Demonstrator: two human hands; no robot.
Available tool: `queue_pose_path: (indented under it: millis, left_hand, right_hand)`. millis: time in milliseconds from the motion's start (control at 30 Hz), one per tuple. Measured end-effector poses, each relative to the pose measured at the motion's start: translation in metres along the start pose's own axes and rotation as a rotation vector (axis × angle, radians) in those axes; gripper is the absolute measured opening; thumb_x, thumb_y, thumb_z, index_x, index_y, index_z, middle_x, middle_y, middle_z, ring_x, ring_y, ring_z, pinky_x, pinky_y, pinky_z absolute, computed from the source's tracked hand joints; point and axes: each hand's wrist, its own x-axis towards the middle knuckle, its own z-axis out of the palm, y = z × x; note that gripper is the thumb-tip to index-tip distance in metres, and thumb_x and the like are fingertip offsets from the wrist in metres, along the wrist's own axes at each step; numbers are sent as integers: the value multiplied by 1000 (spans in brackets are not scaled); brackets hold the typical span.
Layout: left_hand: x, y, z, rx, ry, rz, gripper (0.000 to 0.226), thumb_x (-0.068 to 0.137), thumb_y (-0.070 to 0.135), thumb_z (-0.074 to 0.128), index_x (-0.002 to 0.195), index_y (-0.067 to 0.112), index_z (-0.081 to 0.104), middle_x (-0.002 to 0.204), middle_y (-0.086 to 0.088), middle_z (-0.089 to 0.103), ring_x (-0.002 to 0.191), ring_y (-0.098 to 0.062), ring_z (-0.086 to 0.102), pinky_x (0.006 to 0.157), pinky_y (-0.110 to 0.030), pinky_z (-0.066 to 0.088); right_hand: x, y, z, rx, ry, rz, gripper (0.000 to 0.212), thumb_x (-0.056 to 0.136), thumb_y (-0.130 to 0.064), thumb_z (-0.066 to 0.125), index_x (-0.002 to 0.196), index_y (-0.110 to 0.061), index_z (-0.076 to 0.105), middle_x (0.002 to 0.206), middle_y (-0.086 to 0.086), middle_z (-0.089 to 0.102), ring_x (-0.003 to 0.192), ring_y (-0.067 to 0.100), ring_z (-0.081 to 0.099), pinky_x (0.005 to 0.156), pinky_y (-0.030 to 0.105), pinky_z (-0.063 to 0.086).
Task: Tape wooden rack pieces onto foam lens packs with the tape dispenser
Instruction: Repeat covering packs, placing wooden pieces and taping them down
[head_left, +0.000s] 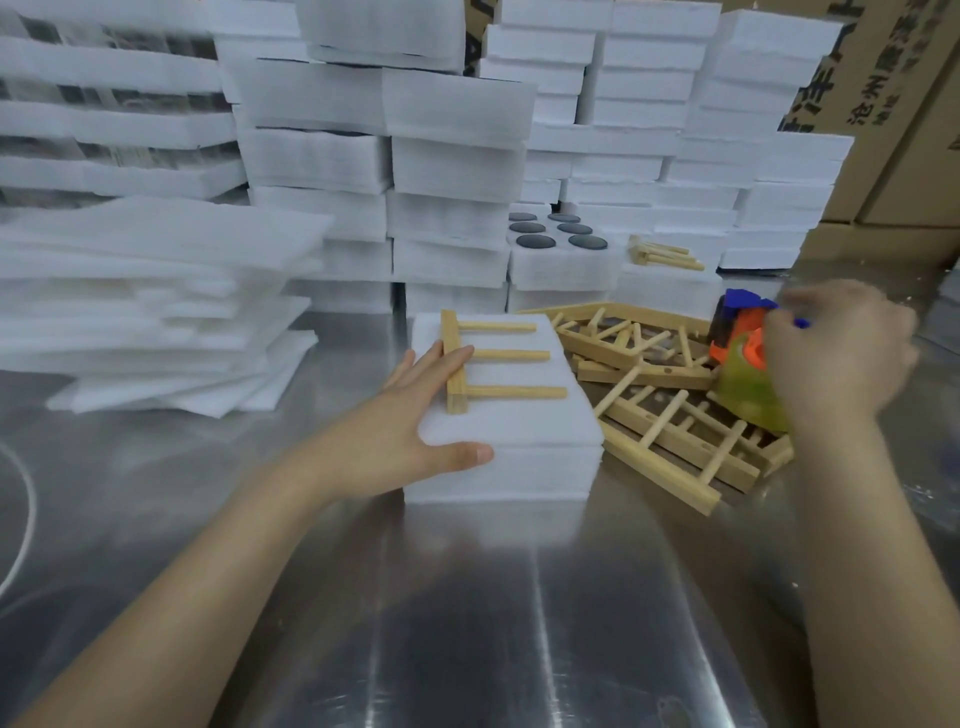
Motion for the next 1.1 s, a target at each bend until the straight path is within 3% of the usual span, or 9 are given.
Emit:
queue_pose_path:
  millis: [100, 233, 400, 567, 667, 800, 933, 1033, 1100]
  left_hand:
    - [0, 0, 0, -4, -2, 3, 102, 60, 78, 55, 144, 58, 1, 155, 30, -9, 141, 8, -18, 117, -26, 5]
    - [0, -1, 0, -2, 5, 4, 102, 60, 77, 56, 144, 58, 1, 157, 26, -8, 141, 7, -18, 115, -23, 5]
    - [0, 0, 0, -1, 5, 2, 103, 60, 77, 57, 144, 58, 0, 156, 28, -8, 141, 7, -17, 115, -24, 5]
    - [-1, 0, 0, -12, -7, -4, 103, 60, 77, 57, 143, 60, -2, 156, 29, -10, 141, 7, -18, 116, -24, 4]
    - [-1, 1, 0, -5, -8, -4, 103, 61, 77, 57, 144, 58, -1, 154, 31, -10, 141, 7, -19, 117, -26, 4]
    - [-2, 3, -1, -10, -15, -13, 103, 62, 77, 57, 144, 59, -2, 156, 29, -11, 141, 7, -19, 116, -25, 5]
    - [-3, 5, -2, -7, -23, -16, 102, 66, 73, 59, 143, 58, -5, 156, 29, -12, 140, 8, -19, 115, -25, 5]
    - [-5, 6, -6, -44, -36, -9, 103, 63, 76, 59, 142, 61, -5, 155, 30, -11, 140, 9, -18, 117, -27, 4]
    - [-6, 12, -10, -143, 62, -5, 94, 64, 81, 55, 144, 59, 11, 156, 28, 2, 143, 8, -6, 115, -24, 9]
  right_hand:
    - [12, 33, 4, -81, -190, 314, 58, 87, -30, 58, 141, -11, 43, 146, 19, 35, 133, 43, 31, 105, 54, 31]
    - [17, 49, 14, 77, -371, 592, 69, 90, -37, 54, 145, -4, 29, 142, 26, 41, 126, 45, 43, 100, 53, 39]
    - [16, 55, 17, 247, -190, 649, 59, 89, -29, 48, 136, 7, 44, 138, 29, 47, 126, 43, 47, 102, 44, 40]
    - [17, 46, 12, 539, -60, 695, 56, 90, -34, 46, 140, -7, 44, 139, 17, 50, 120, 35, 54, 92, 40, 47]
    - [13, 28, 8, 1066, -202, 752, 42, 93, -32, 42, 132, -18, 51, 125, 8, 57, 95, 22, 64, 59, 25, 49]
    - [-5, -6, 8, 1363, -485, 696, 35, 96, -26, 30, 113, -17, 60, 106, 10, 65, 84, 27, 70, 48, 17, 39]
    - [-26, -32, 16, 1366, -700, 633, 40, 95, -29, 37, 128, -16, 56, 105, 8, 68, 95, 26, 64, 61, 25, 50]
    - [-34, -41, 19, 1303, -729, 536, 23, 93, -27, 45, 109, -22, 61, 98, 3, 73, 95, 22, 68, 79, 40, 55]
    - [-36, -44, 19, 1277, -681, 446, 12, 91, -23, 52, 99, -22, 61, 89, 1, 72, 88, 19, 67, 82, 42, 52]
